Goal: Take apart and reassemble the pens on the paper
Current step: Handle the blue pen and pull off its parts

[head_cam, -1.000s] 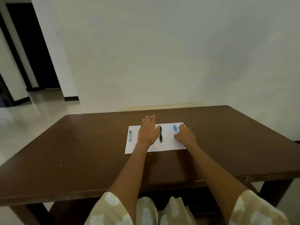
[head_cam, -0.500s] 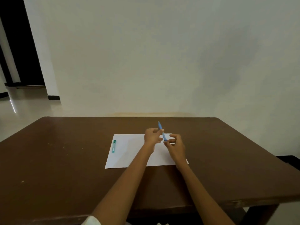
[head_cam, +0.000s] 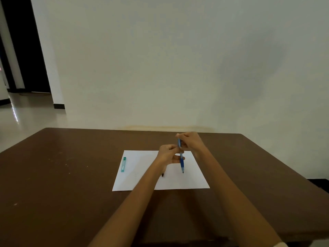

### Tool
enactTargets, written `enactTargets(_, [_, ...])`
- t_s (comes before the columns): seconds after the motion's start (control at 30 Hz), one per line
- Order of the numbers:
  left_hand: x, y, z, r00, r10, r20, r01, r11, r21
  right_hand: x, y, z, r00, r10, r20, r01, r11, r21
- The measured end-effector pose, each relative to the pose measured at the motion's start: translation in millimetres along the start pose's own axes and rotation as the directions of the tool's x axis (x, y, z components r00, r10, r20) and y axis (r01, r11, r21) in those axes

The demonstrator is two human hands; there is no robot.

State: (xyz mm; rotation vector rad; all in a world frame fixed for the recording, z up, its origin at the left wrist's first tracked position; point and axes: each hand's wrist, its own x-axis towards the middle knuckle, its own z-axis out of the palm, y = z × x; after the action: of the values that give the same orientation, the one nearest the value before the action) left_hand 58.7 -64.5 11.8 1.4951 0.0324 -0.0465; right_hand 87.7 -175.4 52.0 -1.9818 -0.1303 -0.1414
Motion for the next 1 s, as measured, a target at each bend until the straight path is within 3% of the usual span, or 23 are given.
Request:
enactTargets(0.17, [2.2, 3.0, -4.3, 0.996, 0.017, 0.092, -0.022, 0.998, 0.056, 2.7, -2.2, -8.3, 0.996, 0.049, 0.069, -0.050, 0.999, 0.019])
enactTargets(0.4, [2.5, -4.3, -6.0, 0.986, -0.055, 0.155, 0.050, 0.998, 0.034, 11.5, -10.0, -7.2, 0.934, 0.318, 0.160, -0.320, 0.947, -0.017])
enactTargets(0.77, [13.5, -4.1, -20.3, 0.985, -0.061, 0.161, 0.048, 0.995, 0.083, 17.2, -5.6, -3.2, 0.920, 0.299, 0.253, -0.334, 0.936, 0.110])
enactTargets(1.0, [14.6, 4.9, -17.8, 0.980, -0.067, 0.189, 0.052, 0.995, 0.081, 22.7, -4.6, -1.4, 0.943, 0.292, 0.160, -0.315, 0.938, 0.144])
